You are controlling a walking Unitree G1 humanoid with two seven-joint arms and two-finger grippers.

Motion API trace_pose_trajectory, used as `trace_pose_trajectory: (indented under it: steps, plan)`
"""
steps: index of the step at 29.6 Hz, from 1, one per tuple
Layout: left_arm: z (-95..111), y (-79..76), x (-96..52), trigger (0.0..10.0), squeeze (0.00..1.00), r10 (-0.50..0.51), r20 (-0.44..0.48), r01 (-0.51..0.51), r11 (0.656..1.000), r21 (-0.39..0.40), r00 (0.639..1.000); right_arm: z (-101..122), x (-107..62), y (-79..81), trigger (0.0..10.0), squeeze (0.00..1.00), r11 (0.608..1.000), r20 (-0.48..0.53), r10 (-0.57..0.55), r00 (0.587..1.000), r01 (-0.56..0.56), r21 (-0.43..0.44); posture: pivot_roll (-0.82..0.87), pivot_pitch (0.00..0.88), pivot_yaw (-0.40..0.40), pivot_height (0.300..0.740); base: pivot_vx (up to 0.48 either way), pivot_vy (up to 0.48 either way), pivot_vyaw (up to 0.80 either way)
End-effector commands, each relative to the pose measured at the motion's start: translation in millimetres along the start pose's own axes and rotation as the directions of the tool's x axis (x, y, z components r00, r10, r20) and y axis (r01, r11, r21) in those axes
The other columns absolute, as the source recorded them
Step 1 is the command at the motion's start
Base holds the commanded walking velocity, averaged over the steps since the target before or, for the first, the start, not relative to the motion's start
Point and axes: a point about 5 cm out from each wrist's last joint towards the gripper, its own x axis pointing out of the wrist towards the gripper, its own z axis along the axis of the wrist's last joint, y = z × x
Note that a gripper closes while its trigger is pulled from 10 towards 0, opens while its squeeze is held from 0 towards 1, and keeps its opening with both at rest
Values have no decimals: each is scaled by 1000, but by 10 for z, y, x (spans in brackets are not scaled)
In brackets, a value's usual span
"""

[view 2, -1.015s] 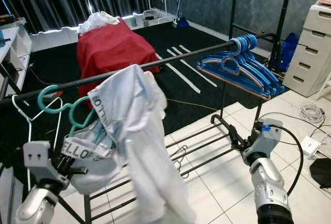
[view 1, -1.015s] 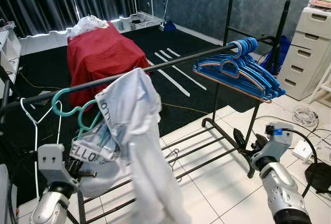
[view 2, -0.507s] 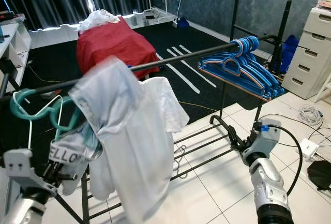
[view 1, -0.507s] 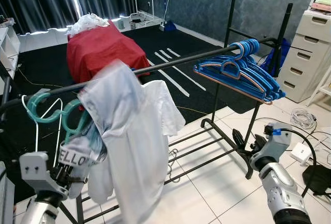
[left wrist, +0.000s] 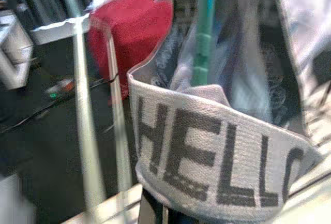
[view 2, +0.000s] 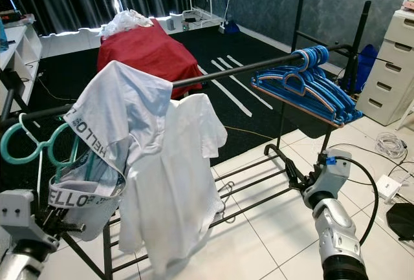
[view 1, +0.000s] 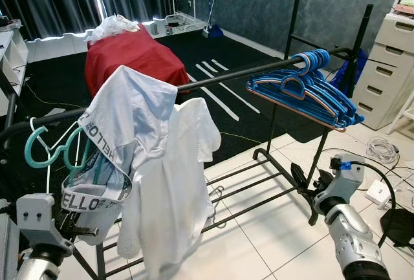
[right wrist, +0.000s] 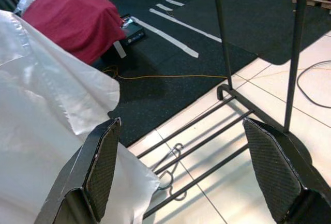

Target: Hang hanger

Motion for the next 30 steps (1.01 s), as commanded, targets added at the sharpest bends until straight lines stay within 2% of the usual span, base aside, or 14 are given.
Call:
trace_pose_trajectory:
  steps: [1,3,4,6,8,10,15,22,23,24,25,27,29,30]
  plan:
    - [-33,99,-43,10000,0,31,-29,-29,998,56,999,-17,-10,-9,10000,0,1000,-13,-1,1000,1,7,-7,0,12,736,0,0,0]
    - [-56,125,-90,10000,0,9,-64,0,990,142,998,-18,-9,-13,10000,0,1000,-14,-2,1000,2,7,-5,0,12,736,0,0,0]
    - [-56,125,-90,10000,0,9,-64,0,990,142,998,-18,-9,-13,10000,0,1000,-14,-2,1000,2,7,-5,0,12,736,0,0,0]
    - [-56,26,-113,10000,0,-86,-81,101,973,207,993,-22,-6,-13,10000,0,1000,-16,-1,1000,1,8,0,0,6,736,0,0,0]
    - [-56,26,-113,10000,0,-86,-81,101,973,207,993,-22,-6,-13,10000,0,1000,-16,-1,1000,1,8,0,0,6,736,0,0,0]
    - [-61,-128,-142,10000,0,-219,-107,240,936,259,970,-22,0,-14,10000,0,1000,-20,0,1000,0,5,7,0,1,736,0,0,0]
    - [-60,-214,-160,10000,0,-286,-121,309,907,285,951,-11,8,-20,10000,0,1000,-23,1,1000,-1,3,17,6,-10,736,0,0,0]
    - [-53,-257,-121,10000,0,-266,-123,290,916,278,956,-18,18,-13,10000,0,1000,-33,5,999,-5,1,31,13,-22,736,0,0,0]
    - [-1,-314,34,10000,0,-193,-102,212,948,239,976,-13,31,9,10000,0,1000,-33,11,999,-11,5,27,10,-22,736,0,0,0]
    - [-1,-314,34,10000,0,-193,-102,212,948,239,976,-13,31,9,10000,0,1000,-33,11,999,-11,5,27,10,-22,736,0,0,0]
    - [46,-356,146,10000,0,-151,-88,167,962,218,985,0,39,17,10000,0,1000,-29,12,999,-12,7,21,8,-21,736,0,0,0]
    - [80,-385,216,10000,0,-126,-80,140,969,205,989,10,44,21,10000,0,1000,-27,13,1000,-13,8,21,8,-21,736,0,0,0]
    - [80,-385,216,10000,0,-126,-80,140,969,205,989,10,44,21,10000,0,1000,-27,13,1000,-13,8,21,8,-21,736,0,0,0]
    - [143,-441,317,10000,0,-104,-60,113,976,187,993,29,48,20,10000,0,1000,-21,13,1000,-13,6,7,5,-14,736,0,0,0]
